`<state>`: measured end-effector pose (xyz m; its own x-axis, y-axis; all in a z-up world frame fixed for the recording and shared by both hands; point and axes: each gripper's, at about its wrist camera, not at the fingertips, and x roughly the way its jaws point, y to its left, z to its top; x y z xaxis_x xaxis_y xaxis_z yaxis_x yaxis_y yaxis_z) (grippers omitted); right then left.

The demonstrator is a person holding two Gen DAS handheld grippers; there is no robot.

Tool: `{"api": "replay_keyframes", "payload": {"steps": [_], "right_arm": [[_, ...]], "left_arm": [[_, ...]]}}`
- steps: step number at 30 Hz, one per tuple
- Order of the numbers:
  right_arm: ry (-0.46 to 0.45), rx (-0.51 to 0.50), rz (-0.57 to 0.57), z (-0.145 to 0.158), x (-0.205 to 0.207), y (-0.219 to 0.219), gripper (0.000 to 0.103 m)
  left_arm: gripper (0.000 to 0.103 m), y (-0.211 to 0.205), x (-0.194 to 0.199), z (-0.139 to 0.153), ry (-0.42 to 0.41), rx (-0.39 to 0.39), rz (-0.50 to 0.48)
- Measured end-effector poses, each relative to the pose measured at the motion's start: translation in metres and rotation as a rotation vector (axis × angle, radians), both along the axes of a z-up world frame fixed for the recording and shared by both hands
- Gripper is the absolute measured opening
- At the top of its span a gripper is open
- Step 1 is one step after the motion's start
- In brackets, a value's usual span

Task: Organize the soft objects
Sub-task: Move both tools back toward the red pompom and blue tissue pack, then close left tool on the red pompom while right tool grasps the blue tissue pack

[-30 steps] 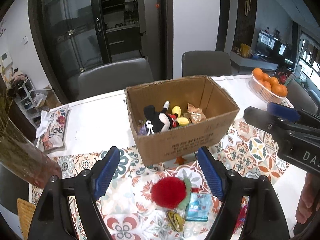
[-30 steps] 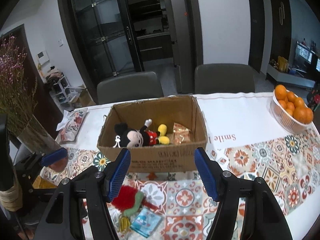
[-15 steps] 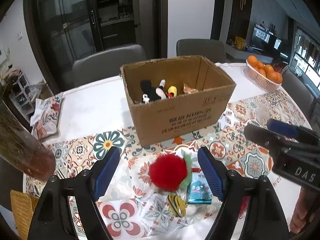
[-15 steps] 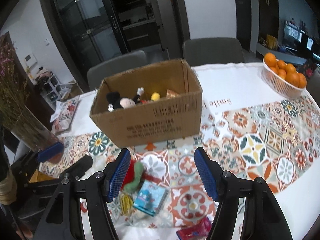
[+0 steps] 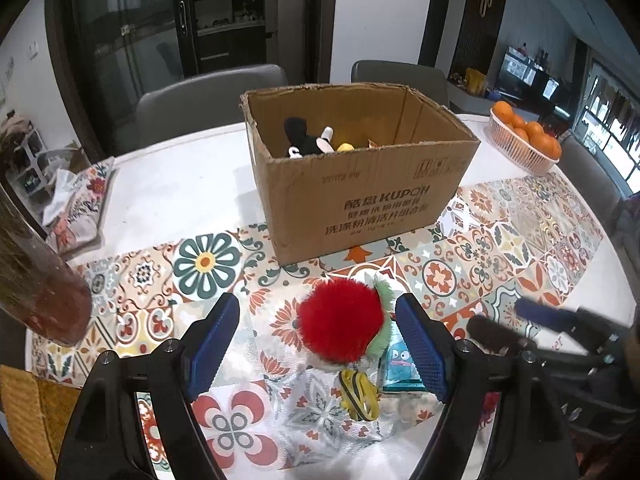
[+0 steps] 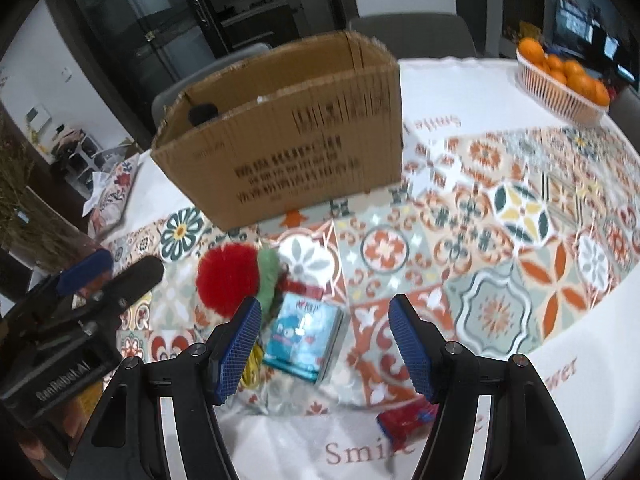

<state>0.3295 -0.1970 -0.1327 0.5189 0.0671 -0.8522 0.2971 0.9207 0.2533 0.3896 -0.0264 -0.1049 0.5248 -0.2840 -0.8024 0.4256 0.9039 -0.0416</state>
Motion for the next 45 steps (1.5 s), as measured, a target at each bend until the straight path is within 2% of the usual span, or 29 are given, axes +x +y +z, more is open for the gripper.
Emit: {"api": "replay_keyframes", "payload": {"steps": [6,16,31,39,42,44,45], "right_arm": [[0.052,0.062,0.006,-0.026,0.0,0.013,0.067],[0.084,0.162,-0.052,-0.059,0.007,0.016,0.067],[0.127,0.157,-0.059,-0.085,0.029,0.022,0.067],[0.136,0.134,-0.046,-0.096,0.041,0.027,0.067],[0.131,0.118,-0.038,-0.097,0.044,0.029,0.067],[0.128,0.112,-0.028,-0.098,0.047,0.029,0.067],[0.126,0.109,-0.023,-0.098,0.048,0.03,0.067]], "left_arm": [[0.08,0.003,0.006,-0.016,0.05,-0.012,-0.024],[0.08,-0.007,0.029,-0.047,0.2,-0.048,-0.072],[0.08,-0.024,0.05,-0.09,0.355,-0.035,-0.093],[0.08,-0.032,0.058,-0.112,0.392,0.01,-0.081],[0.076,-0.037,0.06,-0.117,0.395,0.02,-0.083],[0.064,-0.039,0.062,-0.121,0.398,0.027,-0.08],[0.063,-0.04,0.063,-0.123,0.399,0.032,-0.081]]}}
